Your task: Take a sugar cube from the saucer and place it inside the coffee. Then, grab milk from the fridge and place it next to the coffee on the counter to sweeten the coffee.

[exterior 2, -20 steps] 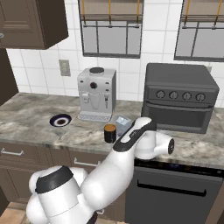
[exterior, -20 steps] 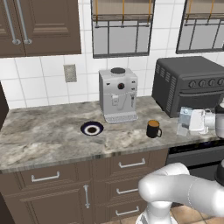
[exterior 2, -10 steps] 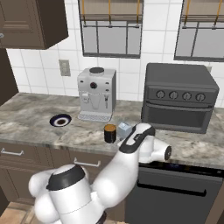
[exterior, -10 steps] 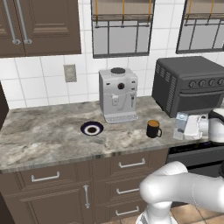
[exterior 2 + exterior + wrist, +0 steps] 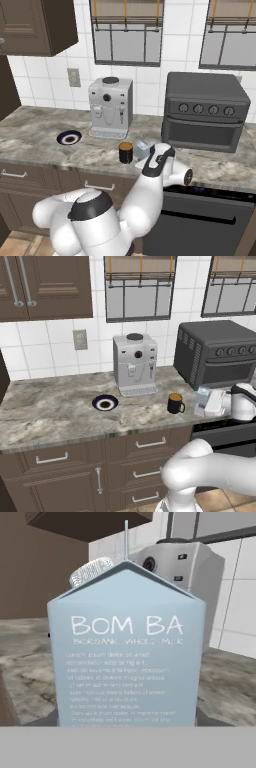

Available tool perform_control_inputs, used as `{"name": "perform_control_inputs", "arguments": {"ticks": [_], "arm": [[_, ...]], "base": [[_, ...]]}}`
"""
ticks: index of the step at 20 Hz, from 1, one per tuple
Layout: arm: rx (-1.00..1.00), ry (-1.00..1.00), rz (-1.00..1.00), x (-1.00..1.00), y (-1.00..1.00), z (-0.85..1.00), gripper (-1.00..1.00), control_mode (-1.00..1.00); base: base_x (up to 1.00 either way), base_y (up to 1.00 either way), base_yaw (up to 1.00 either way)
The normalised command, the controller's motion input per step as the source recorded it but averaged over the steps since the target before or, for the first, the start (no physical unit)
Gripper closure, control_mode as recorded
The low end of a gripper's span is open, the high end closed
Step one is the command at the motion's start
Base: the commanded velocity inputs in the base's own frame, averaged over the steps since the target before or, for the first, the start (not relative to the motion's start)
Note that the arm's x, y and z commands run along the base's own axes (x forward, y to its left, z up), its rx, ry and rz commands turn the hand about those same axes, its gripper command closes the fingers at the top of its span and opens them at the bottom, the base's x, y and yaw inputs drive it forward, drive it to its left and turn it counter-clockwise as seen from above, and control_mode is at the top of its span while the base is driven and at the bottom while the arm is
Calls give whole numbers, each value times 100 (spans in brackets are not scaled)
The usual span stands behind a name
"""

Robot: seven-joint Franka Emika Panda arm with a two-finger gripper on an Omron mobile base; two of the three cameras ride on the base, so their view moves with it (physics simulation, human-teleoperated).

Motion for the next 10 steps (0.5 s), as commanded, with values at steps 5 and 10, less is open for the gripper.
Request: {"name": "perform_control_inputs", "arguments": {"ticks": [5, 10], "arm": [[0, 0, -5, 16, -9, -32, 100, -100], [0, 0, -10, 50, 0, -13, 100, -100]], "base": [[0, 0, 0], [0, 0, 0]]}}
